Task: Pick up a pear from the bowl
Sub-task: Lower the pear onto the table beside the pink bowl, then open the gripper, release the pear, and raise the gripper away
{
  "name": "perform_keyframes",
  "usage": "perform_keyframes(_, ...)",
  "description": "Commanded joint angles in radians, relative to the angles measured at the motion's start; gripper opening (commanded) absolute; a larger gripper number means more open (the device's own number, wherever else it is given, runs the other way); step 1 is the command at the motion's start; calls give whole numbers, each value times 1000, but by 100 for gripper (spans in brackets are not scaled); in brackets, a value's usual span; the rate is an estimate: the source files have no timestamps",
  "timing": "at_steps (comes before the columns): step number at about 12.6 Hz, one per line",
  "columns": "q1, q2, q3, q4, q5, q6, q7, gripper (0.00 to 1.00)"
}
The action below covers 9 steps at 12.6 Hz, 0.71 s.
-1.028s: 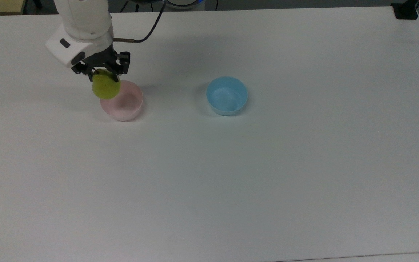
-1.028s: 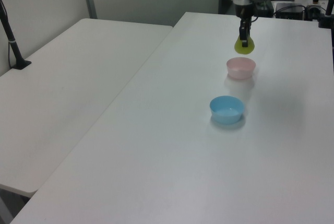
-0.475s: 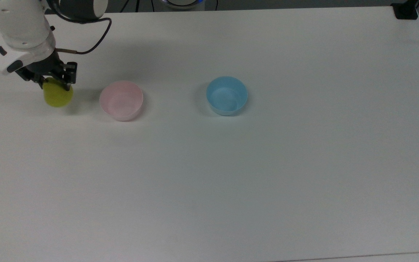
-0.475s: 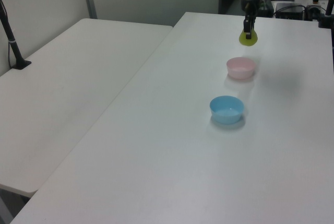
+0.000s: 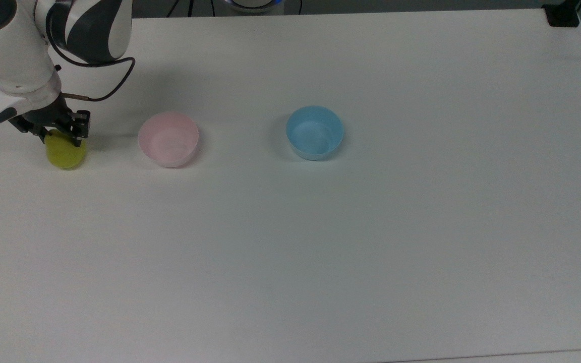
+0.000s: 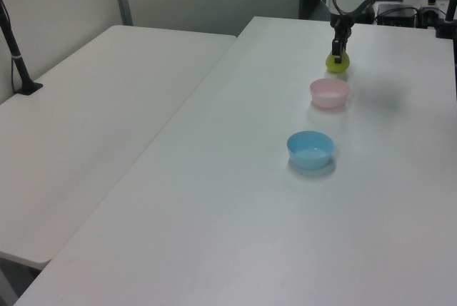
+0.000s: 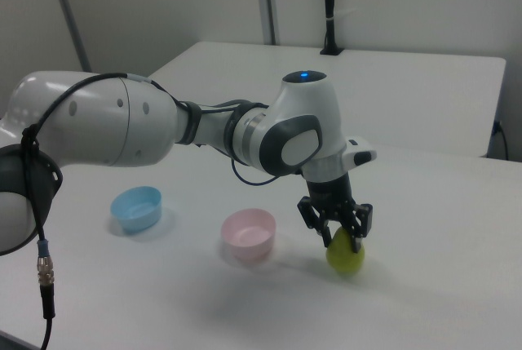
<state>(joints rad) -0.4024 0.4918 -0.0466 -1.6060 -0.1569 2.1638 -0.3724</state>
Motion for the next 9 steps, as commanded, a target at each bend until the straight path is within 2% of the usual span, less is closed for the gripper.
perform_keyframes(1,2,2,-2,11,-13,5,-20,62)
perform_keyframes(2,2,-4,-2,11,-12,-1,-14,92)
perform_keyframes(3,4,-18,-2,11,-12,-7,-5,100)
perform_keyframes(5,19,-71,10,12,-3,-83,1,100)
perform_keyframes(9,189,-185,13,12,2,-238,117,100)
